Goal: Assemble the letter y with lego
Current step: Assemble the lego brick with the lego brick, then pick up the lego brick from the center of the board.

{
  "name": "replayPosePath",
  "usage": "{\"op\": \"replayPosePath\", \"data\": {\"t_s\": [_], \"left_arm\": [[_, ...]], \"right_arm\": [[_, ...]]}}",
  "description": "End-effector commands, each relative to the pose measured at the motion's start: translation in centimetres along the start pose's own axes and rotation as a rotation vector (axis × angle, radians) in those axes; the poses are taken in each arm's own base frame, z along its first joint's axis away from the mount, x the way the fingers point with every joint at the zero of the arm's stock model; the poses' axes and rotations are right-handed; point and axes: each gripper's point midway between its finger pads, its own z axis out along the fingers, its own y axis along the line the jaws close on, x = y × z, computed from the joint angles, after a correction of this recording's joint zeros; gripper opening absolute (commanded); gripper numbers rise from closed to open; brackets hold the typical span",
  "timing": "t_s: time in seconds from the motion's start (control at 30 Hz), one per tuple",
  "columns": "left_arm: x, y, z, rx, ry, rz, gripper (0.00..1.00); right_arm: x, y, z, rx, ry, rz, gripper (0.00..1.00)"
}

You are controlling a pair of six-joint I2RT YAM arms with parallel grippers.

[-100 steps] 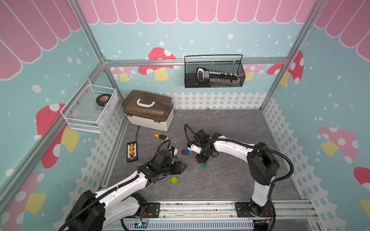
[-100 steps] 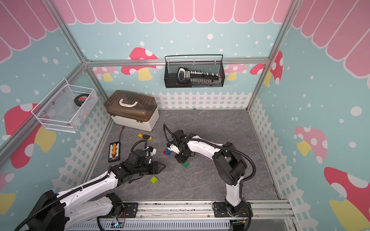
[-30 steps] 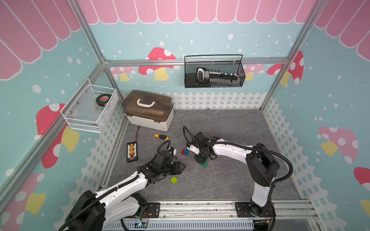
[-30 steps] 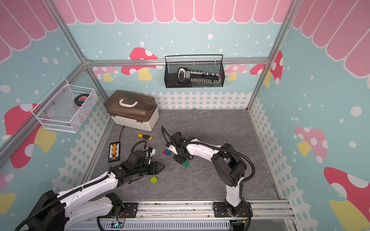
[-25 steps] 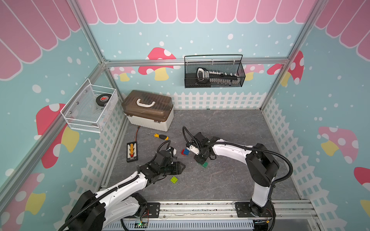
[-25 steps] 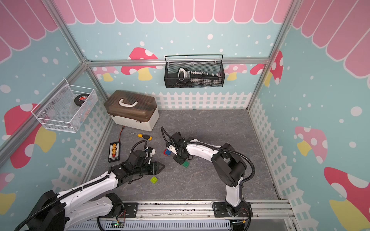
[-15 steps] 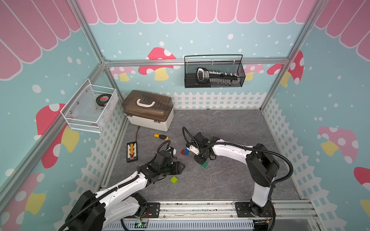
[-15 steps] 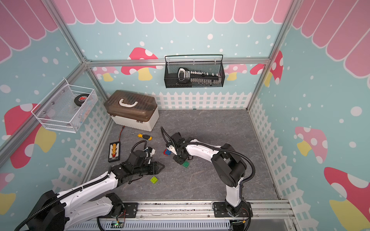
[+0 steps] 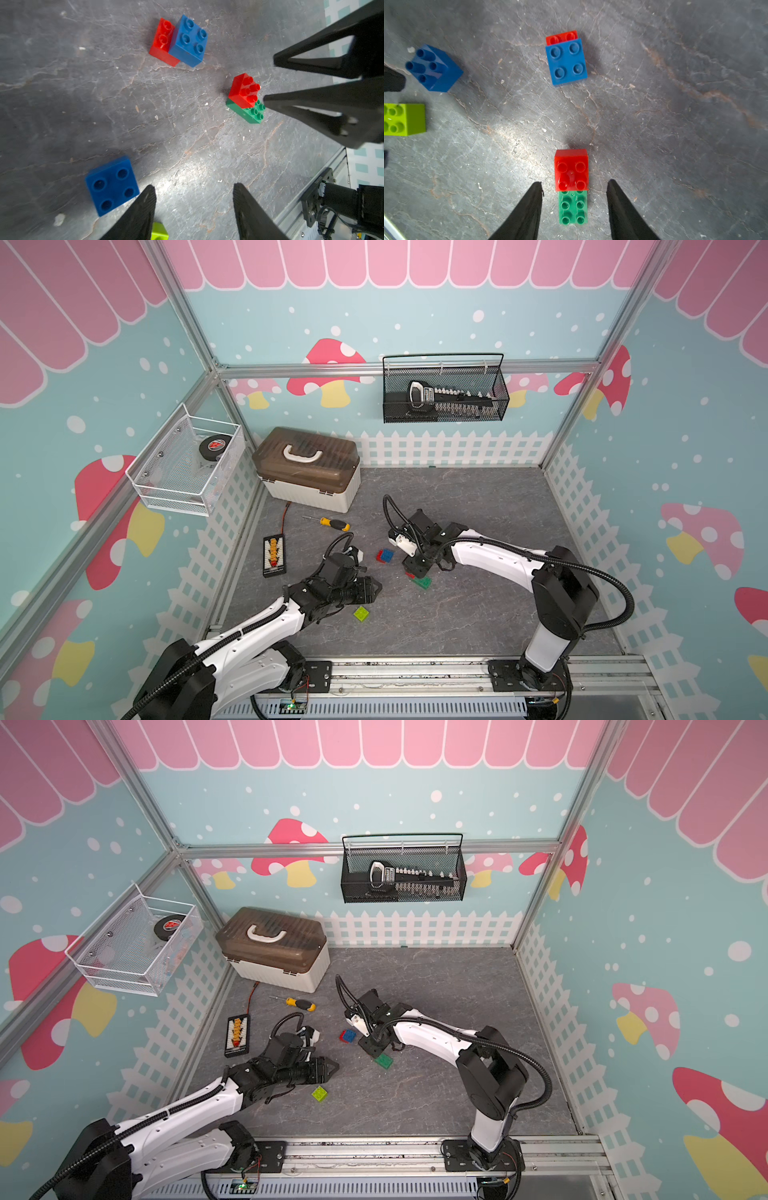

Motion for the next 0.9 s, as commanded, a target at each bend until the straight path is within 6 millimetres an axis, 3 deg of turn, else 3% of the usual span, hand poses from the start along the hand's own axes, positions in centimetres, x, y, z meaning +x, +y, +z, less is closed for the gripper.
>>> {"op": "replayPosePath", "data": {"t_s": [0.0, 0.17, 0.37, 0.47, 0.67, 0.87], "left_arm": [[-0.8, 2.3, -1.2, -0.102, -0.048, -0.071, 0.62], [-0.8, 6.1, -2.9, -0.197, -0.075, -0.220, 0.62], [-0.5, 8.3, -4.3, -0.287, -0.105, -0.320, 0.62], [-0.2, 10.3, -5.1, -0.353, -0.124, -0.398, 0.63], [0.4, 12.5, -6.8, -0.430, -0.179, -0.523, 0.68], [0.2, 12.8, -8.0, -0.432, -0.240, -0.563, 0.70]], "right_arm": [[-1.4, 0.8, -1.7, -0.026, -0.064, 0.049, 0.51], [-2.6, 3.9, -1.8, -0.121, -0.125, 0.066, 0.54], [-2.5, 7.6, -0.7, -0.168, -0.111, 0.024, 0.56], [-2.3, 8.9, -0.2, -0.163, -0.097, -0.002, 0.59], [-2.2, 12.8, 1.2, -0.223, -0.100, -0.030, 0.62], [-1.9, 16.1, 3.2, -0.261, -0.066, -0.067, 0.63]]}}
